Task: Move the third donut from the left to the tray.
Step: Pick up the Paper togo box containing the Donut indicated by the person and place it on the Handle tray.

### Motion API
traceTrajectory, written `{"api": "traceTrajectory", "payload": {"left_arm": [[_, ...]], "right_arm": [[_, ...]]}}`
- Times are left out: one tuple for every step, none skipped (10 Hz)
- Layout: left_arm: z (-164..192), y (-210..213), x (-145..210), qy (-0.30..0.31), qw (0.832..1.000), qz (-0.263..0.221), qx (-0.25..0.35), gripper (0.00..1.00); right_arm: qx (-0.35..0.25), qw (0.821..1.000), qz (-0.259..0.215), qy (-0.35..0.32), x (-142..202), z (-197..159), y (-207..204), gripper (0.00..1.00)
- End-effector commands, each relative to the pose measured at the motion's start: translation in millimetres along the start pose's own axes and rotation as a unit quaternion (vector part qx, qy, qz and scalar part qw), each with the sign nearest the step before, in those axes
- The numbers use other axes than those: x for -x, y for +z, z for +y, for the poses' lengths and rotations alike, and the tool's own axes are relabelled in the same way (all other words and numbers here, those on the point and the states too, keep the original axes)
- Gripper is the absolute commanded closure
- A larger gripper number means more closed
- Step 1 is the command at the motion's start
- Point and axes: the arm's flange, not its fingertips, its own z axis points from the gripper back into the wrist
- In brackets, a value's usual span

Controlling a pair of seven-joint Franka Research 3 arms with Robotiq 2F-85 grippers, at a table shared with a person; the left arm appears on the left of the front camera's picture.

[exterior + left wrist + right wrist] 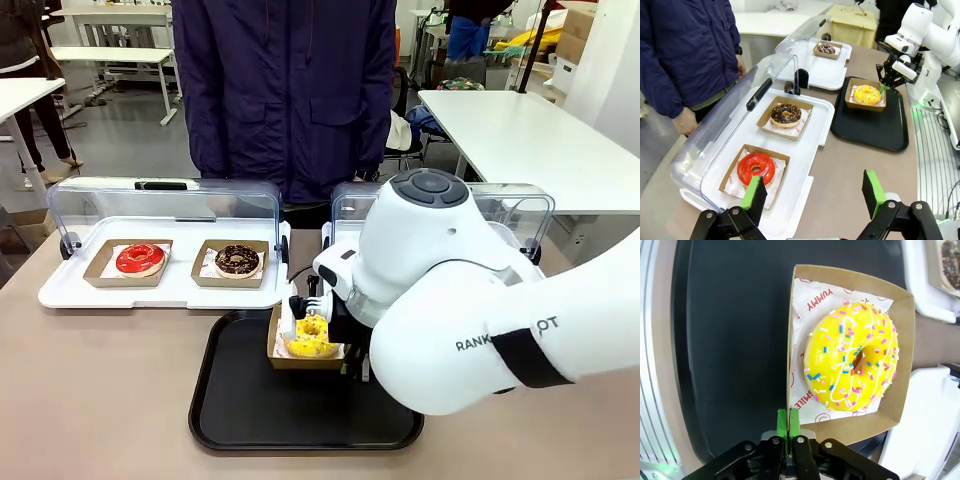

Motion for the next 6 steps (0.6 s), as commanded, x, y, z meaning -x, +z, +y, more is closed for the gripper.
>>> {"api": "traceTrajectory", "payload": {"left_arm": [[-3, 1, -2, 0.0, 1.0, 0.005, 0.003, 0.0], [-3, 1, -2, 0.0, 1.0, 0.005, 0.003, 0.0], [-3, 1, -2, 0.0, 1.0, 0.005, 0.003, 0.0], [-3, 1, -2, 0.0, 1.0, 0.005, 0.003, 0.0], [-3, 1, -2, 0.0, 1.0, 0.005, 0.003, 0.0], [-3, 1, -2, 0.0, 1.0, 0.005, 0.003, 0.0]], "right_arm": [[0.018, 1.0, 0.001, -0.007, 37, 46, -12, 0.98], [0.019, 1.0, 0.003, -0.007, 39, 47, -14, 0.98], [0.016, 1.0, 0.005, -0.008, 40, 50, -17, 0.98], [0.009, 1.0, 0.008, -0.008, 42, 52, -20, 0.98], [0.003, 1.0, 0.01, -0.008, 42, 52, -24, 0.98], [-0.009, 1.0, 0.015, -0.006, 44, 52, -28, 0.98]]}}
